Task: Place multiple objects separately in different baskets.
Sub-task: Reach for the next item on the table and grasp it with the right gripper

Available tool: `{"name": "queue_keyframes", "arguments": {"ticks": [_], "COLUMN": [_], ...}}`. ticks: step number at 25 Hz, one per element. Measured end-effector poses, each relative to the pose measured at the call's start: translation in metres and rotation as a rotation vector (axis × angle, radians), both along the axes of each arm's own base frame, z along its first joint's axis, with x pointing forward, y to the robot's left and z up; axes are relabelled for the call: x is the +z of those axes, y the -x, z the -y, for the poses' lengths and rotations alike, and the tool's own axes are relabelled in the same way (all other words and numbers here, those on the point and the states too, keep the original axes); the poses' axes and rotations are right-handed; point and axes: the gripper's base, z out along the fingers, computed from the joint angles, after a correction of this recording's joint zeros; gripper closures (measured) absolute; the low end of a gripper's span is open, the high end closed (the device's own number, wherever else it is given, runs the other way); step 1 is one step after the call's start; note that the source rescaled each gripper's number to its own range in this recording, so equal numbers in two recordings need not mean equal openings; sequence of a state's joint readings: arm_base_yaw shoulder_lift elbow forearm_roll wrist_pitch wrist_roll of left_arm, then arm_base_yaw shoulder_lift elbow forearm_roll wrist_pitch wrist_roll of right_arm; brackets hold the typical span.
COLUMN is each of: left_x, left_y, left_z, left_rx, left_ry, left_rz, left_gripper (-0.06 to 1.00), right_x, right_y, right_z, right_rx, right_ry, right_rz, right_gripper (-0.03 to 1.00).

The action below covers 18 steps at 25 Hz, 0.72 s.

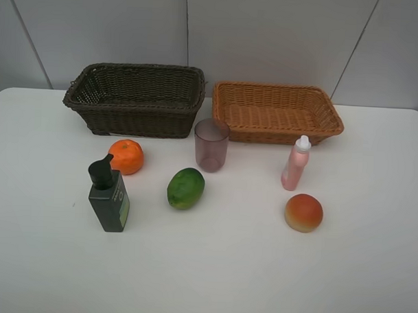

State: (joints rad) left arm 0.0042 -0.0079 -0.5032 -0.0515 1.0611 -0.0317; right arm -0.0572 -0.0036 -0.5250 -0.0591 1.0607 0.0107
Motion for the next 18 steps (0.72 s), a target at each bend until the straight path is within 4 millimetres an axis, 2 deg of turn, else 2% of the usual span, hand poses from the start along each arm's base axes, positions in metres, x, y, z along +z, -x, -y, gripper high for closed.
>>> {"name": "queue_keyframes", "arguments": {"ticks": [18], "left_x": [0.0000], "left_y": [0.0000], "left_z": [0.0000], "left_rx": [0.000], "left_ry": [0.000], "left_rz": [0.000], "left_gripper": [-0.06], "right_x": [0.0000], "right_y": [0.0000], "right_z": [0.0000], "right_rx": [0.000], "right_ry": [0.000], "right_rz": [0.000], "right_gripper": [-0.03]}}
